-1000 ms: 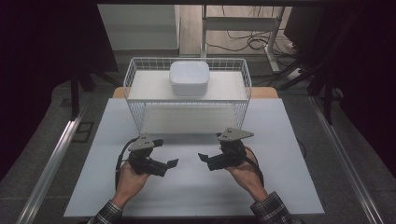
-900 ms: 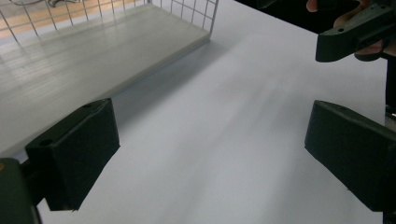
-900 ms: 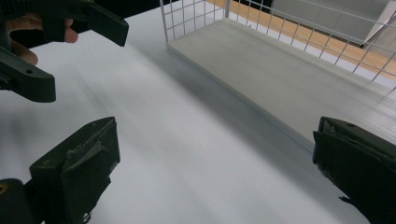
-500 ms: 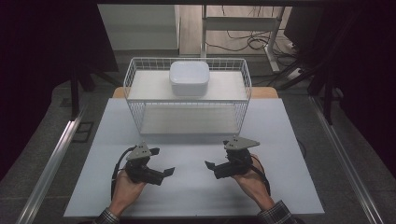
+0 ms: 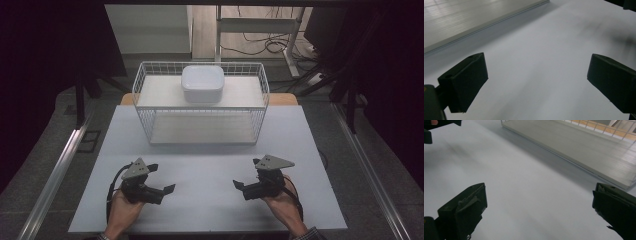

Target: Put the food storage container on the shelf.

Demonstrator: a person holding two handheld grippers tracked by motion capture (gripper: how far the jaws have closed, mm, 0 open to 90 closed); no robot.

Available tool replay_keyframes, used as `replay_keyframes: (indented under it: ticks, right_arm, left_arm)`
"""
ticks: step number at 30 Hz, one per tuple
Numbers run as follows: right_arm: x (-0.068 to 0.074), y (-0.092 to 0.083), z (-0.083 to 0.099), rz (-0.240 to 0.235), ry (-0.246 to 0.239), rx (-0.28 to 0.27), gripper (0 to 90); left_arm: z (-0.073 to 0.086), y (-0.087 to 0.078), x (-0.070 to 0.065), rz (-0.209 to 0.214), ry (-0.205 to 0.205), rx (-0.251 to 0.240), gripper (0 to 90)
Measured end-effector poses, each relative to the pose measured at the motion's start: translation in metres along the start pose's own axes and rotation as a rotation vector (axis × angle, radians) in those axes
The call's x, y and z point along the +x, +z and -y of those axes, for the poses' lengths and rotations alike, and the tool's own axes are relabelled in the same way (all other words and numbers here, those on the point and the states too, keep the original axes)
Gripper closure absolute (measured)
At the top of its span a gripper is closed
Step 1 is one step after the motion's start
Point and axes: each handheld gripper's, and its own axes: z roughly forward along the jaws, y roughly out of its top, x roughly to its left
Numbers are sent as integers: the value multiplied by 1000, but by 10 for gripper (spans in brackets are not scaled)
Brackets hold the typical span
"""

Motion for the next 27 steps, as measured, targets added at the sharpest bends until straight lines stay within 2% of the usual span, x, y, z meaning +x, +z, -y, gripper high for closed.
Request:
replay_keyframes:
  ticks: [12, 27]
  right_arm:
    - [-8, -17, 19, 52, 22, 15, 0]
    - [-19, -39, 47, 130, 65, 49, 0]
  left_arm:
    - [18, -20, 7, -77, -2, 32, 27]
    - [46, -43, 13, -129, -53, 54, 28]
